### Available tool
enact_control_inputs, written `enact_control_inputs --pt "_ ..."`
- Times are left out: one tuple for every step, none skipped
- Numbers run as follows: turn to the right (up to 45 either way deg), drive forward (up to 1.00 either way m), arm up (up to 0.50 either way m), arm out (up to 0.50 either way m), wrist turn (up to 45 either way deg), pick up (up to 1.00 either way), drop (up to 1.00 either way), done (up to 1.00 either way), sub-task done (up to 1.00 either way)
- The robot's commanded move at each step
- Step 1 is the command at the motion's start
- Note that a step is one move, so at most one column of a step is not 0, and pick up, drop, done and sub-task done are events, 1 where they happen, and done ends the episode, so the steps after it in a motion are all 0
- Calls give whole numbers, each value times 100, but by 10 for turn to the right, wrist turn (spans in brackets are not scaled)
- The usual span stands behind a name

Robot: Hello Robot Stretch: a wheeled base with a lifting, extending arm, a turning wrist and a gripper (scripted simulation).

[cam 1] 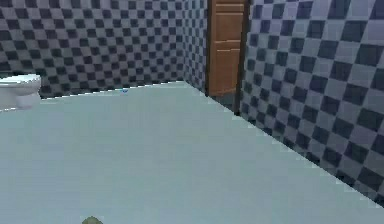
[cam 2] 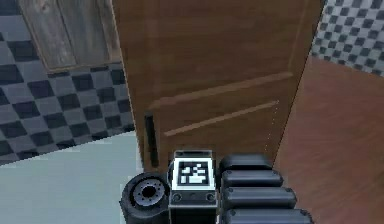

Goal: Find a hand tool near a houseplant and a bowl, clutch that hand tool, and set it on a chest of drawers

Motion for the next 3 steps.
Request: enact_control_inputs --pt "0 100 0 0 0 0 0 0 0" --pt "0 100 0 0 0 0 0 0 0" --pt "0 100 0 0 0 0 0 0 0"
